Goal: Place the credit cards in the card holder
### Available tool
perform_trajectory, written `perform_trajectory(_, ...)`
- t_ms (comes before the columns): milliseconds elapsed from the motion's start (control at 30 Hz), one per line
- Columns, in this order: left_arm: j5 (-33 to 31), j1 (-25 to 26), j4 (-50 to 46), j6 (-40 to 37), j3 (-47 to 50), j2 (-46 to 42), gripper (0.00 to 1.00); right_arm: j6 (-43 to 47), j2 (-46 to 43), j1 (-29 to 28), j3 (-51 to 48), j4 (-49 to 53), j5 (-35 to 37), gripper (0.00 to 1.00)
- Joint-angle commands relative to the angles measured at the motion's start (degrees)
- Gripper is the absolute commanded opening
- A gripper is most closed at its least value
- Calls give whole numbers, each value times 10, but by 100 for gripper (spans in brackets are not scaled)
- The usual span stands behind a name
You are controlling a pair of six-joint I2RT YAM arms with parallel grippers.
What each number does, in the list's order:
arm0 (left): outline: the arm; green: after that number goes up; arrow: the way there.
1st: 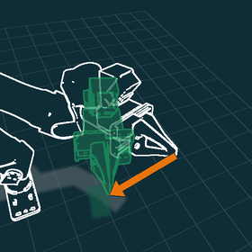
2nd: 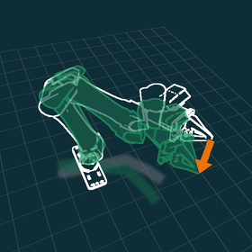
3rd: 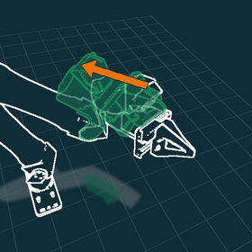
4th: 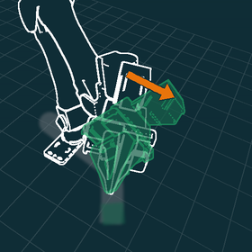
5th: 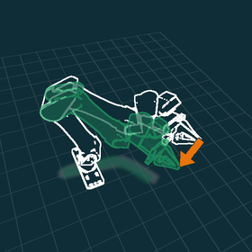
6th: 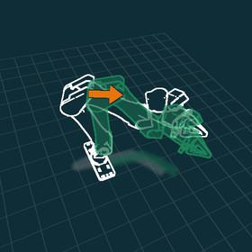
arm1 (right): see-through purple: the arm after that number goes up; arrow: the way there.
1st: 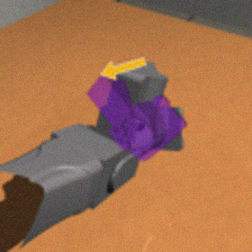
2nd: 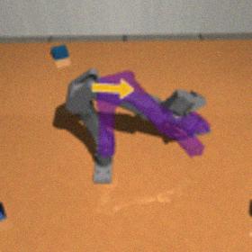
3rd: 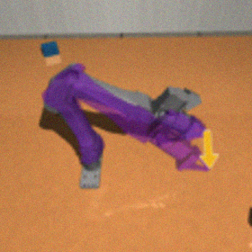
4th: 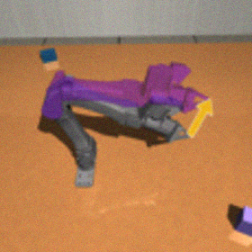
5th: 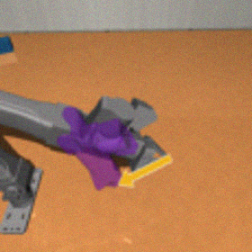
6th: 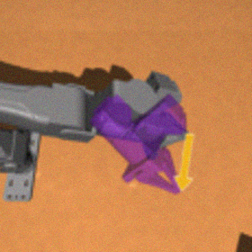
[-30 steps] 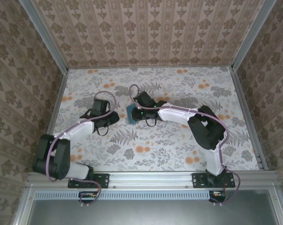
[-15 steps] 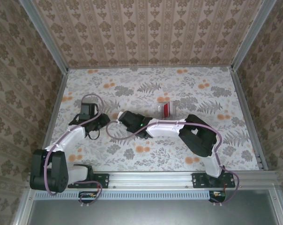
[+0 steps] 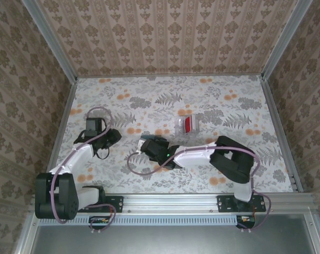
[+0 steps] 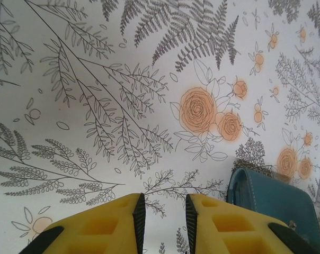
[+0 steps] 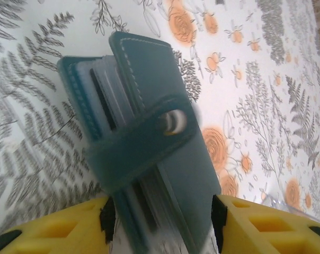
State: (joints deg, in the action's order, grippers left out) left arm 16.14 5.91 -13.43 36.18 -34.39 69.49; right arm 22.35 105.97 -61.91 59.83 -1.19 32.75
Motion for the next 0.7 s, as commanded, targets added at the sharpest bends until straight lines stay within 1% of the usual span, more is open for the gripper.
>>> perform_trajectory(0, 28, 0, 13, -16, -37, 24, 29, -69, -92, -4, -41, 6, -33, 56)
perform_trajectory(100, 34, 17, 25, -15, -66, 55, 29, -109, -153, -3, -79, 29, -67, 57)
perform_trajectory(167, 29, 39, 25, -20, -91, 79, 29, -155, -195, 8, -104, 39, -100, 55)
perform_trajectory(233, 24, 67, 26, -30, -122, 114, 28, -221, -228, 37, -121, 54, -172, 50)
perform_trajectory(300, 21, 90, 25, -38, -149, 151, 27, -282, -236, 67, -127, 60, -255, 45)
perform_trajectory(400, 23, 117, 24, -57, -196, 212, 26, -368, -214, 95, -130, 40, -383, 38)
perform_trajectory(433, 25, 124, 16, -65, -216, 237, 26, -398, -201, 100, -132, 17, -429, 35)
perform_trajectory(500, 27, 134, 1, -81, -254, 279, 25, -447, -174, 105, -140, -35, -492, 29)
perform_trajectory(533, 23, 137, -1, -86, -267, 298, 25, -477, -155, 107, -145, -68, -513, 28)
perform_trajectory(600, 25, 137, -4, -94, -285, 331, 24, -515, -115, 109, -140, -101, -538, 26)
perform_trajectory(667, 30, 137, -12, -99, -301, 355, 24, -534, -69, 110, -116, -89, -539, 26)
